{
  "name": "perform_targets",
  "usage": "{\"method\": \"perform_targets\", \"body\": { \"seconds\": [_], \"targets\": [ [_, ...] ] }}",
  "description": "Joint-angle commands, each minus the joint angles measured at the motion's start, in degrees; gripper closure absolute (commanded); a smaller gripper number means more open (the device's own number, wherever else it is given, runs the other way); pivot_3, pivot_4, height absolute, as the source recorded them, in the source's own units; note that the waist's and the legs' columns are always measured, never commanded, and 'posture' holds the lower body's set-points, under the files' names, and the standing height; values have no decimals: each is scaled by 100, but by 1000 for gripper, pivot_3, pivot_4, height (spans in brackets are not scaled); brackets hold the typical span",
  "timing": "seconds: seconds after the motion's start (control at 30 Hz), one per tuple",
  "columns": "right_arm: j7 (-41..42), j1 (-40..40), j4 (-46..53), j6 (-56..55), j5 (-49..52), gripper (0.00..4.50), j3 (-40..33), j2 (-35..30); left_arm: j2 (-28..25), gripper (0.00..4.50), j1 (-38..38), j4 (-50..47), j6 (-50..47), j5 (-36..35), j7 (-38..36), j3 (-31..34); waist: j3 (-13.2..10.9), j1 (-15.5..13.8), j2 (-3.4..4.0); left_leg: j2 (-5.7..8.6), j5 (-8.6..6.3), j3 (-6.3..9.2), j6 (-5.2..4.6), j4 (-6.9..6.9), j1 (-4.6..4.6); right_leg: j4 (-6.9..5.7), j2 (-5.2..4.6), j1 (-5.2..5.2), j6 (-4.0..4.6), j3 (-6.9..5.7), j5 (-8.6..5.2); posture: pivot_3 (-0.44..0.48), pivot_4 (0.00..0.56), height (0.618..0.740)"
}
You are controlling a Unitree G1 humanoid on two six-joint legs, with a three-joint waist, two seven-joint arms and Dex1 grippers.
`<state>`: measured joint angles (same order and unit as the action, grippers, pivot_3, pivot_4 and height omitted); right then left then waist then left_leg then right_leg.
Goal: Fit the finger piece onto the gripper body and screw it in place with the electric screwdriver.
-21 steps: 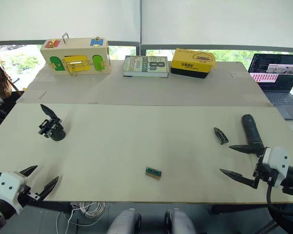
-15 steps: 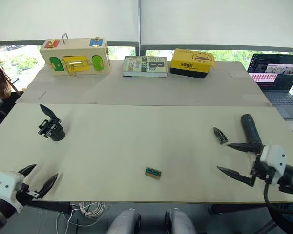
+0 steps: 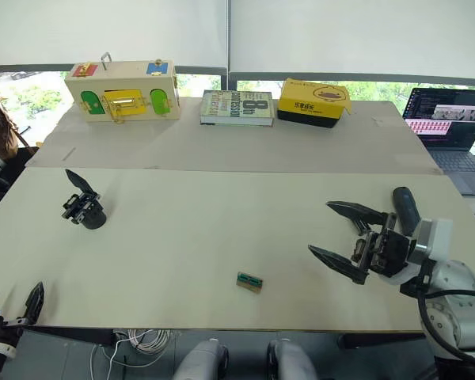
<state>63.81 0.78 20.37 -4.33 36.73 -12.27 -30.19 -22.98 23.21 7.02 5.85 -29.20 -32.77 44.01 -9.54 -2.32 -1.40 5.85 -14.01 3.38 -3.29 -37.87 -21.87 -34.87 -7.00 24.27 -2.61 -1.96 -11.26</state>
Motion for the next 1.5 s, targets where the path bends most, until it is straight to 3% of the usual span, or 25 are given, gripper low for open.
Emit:
{"method": "perform_targets", "body": {
  "seconds": [0.03,0.27,0.57,0.83,1.3,1.4,1.47,1.5],
  "targets": [
    [142,52,49,-315,-8,31,-35,18,-5,0,-72,-222,13,-80,88,-33,0,-8,-4,-1,0,0,1,0,1,-2,-1,-1,-2,0,0,0,150,740],
    [151,103,51,-392,-10,31,-63,-8,-339,0,-919,-508,-999,128,551,-723,1,-15,-6,-13,7,0,14,0,19,-15,4,-5,-5,-2,6,0,150,740],
    [186,260,274,-434,-42,31,28,-47,-680,0,-2238,-140,-1756,800,1195,-1564,3,47,-7,-17,11,-22,19,0,19,-15,60,4,18,37,25,0,150,740],
    [-66,353,547,-346,-161,31,87,-36,-744,0,-3360,1081,-1474,1419,1393,-2068,3,14,-8,-19,8,-37,17,0,20,-15,61,7,23,50,30,0,150,740],
    [-401,226,605,-305,-229,31,73,-180,-733,0,-4242,2547,-743,1812,1528,-2257,6,-8,-5,-19,11,-43,21,0,25,-16,59,5,19,54,37,0,150,740],
    [-426,194,603,-299,-235,0,75,-187,-709,873,-4253,2626,-706,1765,1440,-2270,6,-13,-5,-24,12,-43,22,0,31,-17,58,0,18,54,37,0,150,740],
    [-431,181,582,-292,-224,0,52,-220,-667,1902,-4223,2638,-662,1676,1353,-2234,7,-11,-4,-27,12,-43,23,0,34,-17,58,-2,17,54,38,0,150,740],
    [-430,181,573,-286,-215,0,36,-240,-642,2145,-4195,2628,-652,1625,1310,-2205,7,-8,-4,-27,12,-44,23,0,34,-17,58,-2,17,54,38,0,150,740]
  ]
}}
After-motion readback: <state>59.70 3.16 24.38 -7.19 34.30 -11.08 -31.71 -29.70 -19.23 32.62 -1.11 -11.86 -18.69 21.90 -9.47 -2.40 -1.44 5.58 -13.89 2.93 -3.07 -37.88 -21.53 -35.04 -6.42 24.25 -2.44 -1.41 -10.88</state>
